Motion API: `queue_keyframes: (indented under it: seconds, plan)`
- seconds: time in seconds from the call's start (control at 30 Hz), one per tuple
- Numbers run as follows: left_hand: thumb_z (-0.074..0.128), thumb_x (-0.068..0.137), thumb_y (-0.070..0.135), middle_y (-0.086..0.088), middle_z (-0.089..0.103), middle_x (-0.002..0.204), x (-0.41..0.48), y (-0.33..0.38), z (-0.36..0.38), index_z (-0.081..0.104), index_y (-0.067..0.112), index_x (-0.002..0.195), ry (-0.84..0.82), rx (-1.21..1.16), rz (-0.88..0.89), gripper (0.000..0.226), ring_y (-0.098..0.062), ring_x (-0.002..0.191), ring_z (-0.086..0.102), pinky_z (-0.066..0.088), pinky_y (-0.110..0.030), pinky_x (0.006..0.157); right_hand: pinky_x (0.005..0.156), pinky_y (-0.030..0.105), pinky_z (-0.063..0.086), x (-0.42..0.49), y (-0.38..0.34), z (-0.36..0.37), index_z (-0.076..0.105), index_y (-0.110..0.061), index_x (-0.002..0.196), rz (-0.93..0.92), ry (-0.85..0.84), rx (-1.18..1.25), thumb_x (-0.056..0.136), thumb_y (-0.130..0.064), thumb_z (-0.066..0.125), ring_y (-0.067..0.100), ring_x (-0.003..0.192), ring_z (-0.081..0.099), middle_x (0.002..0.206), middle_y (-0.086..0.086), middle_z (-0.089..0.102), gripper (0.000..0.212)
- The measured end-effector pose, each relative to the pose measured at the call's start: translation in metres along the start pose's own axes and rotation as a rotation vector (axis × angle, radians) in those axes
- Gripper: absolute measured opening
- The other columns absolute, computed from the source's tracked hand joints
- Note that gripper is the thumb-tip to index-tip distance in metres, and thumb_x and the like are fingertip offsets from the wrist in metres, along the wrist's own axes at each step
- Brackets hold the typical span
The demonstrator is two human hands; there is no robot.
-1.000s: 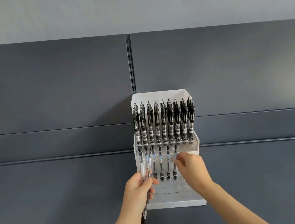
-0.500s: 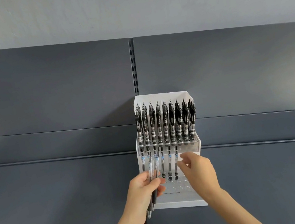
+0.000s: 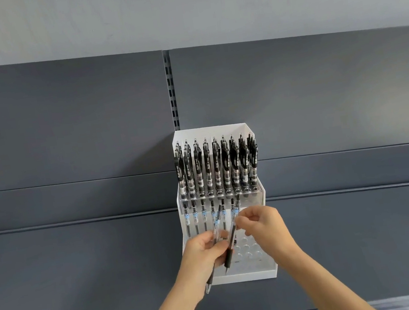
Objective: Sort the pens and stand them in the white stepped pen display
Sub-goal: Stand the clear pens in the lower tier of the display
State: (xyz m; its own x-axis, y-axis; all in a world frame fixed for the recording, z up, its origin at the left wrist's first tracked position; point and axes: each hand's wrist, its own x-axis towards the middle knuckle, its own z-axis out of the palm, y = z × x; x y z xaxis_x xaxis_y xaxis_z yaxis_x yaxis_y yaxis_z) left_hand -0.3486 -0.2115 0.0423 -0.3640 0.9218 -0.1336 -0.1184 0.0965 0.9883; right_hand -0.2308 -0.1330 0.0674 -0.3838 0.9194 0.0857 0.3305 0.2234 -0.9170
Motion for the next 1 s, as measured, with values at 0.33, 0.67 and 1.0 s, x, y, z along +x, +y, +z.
queue_keyframes:
  seconds: [0.33, 0.67, 1.0]
  plan:
    - [0.056, 0.088, -0.005, -0.008, 0.068, 0.079, 0.005, 0.003, 0.012, 0.066, 0.005, 0.096, -0.022, 0.014, 0.018, 0.017, -0.014, 0.066, 0.066, 0.052, -0.016, 0.057, 0.044, 0.009, 0.037, 0.001, 0.0, -0.008, 0.061, -0.012, 0.064, -0.004, 0.056, 0.123, 0.085, -0.007, 0.06, -0.003, 0.041, 0.049, 0.059, -0.004, 0.059, 0.021]
    - [0.056, 0.087, -0.004, -0.004, 0.063, 0.069, 0.006, 0.0, 0.006, 0.067, 0.011, 0.087, 0.061, 0.056, 0.055, 0.018, -0.012, 0.055, 0.057, 0.048, -0.021, 0.053, 0.053, 0.014, 0.043, 0.01, 0.004, -0.021, 0.062, -0.012, 0.081, -0.054, 0.172, 0.047, 0.084, -0.014, 0.064, 0.011, 0.063, 0.061, 0.077, 0.004, 0.069, 0.004]
    - [0.038, 0.095, 0.005, -0.002, 0.038, 0.055, 0.004, -0.005, -0.012, 0.051, 0.006, 0.075, 0.075, 0.215, 0.094, 0.023, -0.013, 0.051, 0.033, 0.032, -0.019, 0.049, 0.069, 0.025, 0.045, 0.024, 0.018, -0.001, 0.058, -0.006, 0.107, -0.131, 0.096, -0.349, 0.093, -0.014, 0.052, 0.016, 0.077, 0.057, 0.091, 0.0, 0.063, 0.017]
